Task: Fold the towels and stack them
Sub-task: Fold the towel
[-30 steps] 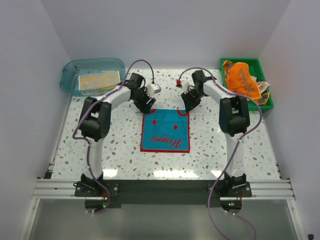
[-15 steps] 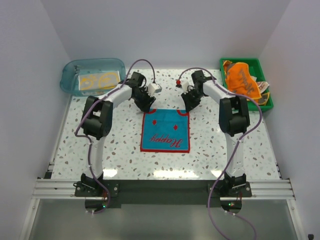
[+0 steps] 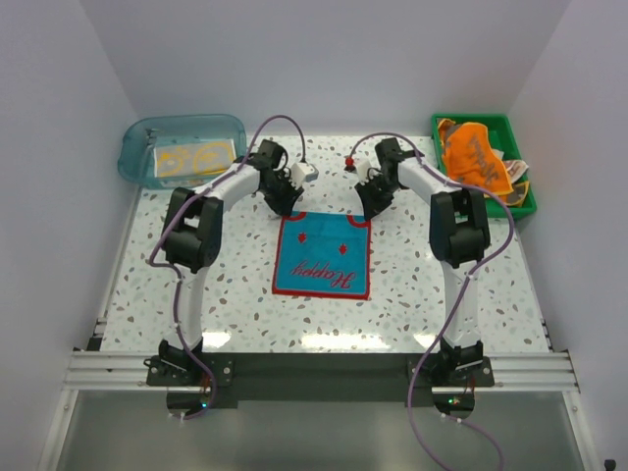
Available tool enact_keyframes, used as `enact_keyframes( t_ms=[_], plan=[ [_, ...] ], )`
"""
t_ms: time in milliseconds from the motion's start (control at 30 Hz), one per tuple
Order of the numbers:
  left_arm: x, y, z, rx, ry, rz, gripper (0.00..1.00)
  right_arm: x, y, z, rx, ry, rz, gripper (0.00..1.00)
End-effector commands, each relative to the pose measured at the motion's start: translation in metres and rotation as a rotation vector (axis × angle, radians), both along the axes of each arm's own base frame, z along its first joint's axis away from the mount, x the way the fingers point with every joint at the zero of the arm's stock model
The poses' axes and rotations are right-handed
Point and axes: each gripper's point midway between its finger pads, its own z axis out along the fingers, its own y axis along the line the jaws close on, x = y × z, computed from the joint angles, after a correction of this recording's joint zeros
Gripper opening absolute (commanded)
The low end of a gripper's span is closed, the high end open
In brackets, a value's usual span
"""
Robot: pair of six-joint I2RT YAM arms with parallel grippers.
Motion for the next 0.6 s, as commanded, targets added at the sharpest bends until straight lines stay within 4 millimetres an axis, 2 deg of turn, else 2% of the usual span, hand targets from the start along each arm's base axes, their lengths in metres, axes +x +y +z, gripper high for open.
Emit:
enact_keyframes(
  t_ms=[0,67,233,367,567],
  plan=[
    [-0.023,0.009,-0.03,0.046,0.122,-0.02,0.27,-0.006,-0.002,-0.009,-0.043,0.017,0.009,0.0],
    [-0.02,0.01,-0.03,0.053,0.114,-0.018,0.18,-0.003,-0.003,-0.006,-0.049,0.005,0.006,0.0],
    [0.002,0.008,-0.008,0.052,0.031,-0.008,0.0,0.016,-0.001,0.016,-0.052,-0.067,-0.016,0.0],
    [0.018,0.009,0.014,0.055,-0.055,0.016,0.0,0.028,-0.001,0.038,-0.071,-0.149,-0.03,0.0],
    [0.033,0.013,0.052,0.039,-0.163,0.102,0.0,0.029,0.002,0.063,-0.094,-0.221,-0.042,0.0]
  ],
)
